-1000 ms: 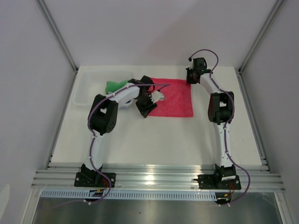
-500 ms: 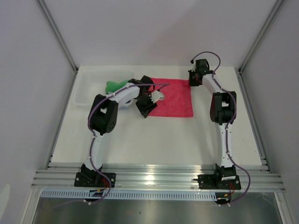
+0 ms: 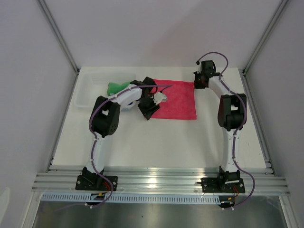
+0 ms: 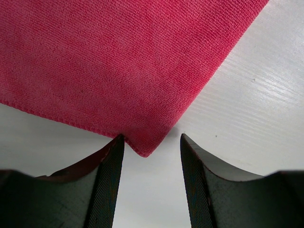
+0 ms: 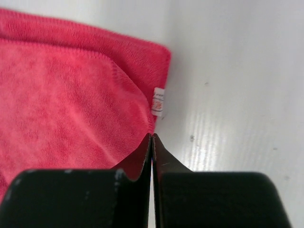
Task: Roll the towels
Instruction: Fold the towel
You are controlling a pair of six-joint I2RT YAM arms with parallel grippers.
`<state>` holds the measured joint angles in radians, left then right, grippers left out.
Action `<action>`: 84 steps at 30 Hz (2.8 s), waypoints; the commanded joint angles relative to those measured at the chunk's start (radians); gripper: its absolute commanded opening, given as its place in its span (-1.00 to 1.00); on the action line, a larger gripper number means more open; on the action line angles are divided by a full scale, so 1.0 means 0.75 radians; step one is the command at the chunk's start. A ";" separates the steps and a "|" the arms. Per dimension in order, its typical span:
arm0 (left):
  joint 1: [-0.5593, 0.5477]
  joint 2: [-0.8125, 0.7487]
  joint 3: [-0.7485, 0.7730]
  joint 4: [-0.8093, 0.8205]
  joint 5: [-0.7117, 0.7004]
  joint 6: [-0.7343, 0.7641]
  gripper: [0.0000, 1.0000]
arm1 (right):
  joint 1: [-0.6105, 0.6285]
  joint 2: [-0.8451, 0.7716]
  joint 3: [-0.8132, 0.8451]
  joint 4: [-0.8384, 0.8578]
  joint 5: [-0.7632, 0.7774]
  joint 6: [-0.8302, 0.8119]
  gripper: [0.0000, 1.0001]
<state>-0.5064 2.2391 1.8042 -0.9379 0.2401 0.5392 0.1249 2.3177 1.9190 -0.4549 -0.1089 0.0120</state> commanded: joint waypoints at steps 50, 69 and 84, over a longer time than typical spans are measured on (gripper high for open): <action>-0.041 -0.275 -0.105 -0.034 0.152 0.412 0.19 | -0.146 -0.859 -0.844 -0.215 -0.732 -1.336 -0.16; -0.082 -0.132 -0.193 0.113 -0.021 0.568 0.26 | 0.095 -0.812 -1.143 -0.077 -0.489 -1.681 0.06; -0.082 -0.116 -0.233 0.099 -0.034 0.521 -0.48 | 0.122 -0.693 -1.113 0.046 -0.454 -1.650 0.00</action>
<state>-0.5648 2.1597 1.6573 -0.8528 0.2073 0.9417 0.2089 1.7794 1.0626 -0.4423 -0.4713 -1.2255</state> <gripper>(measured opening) 0.294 0.505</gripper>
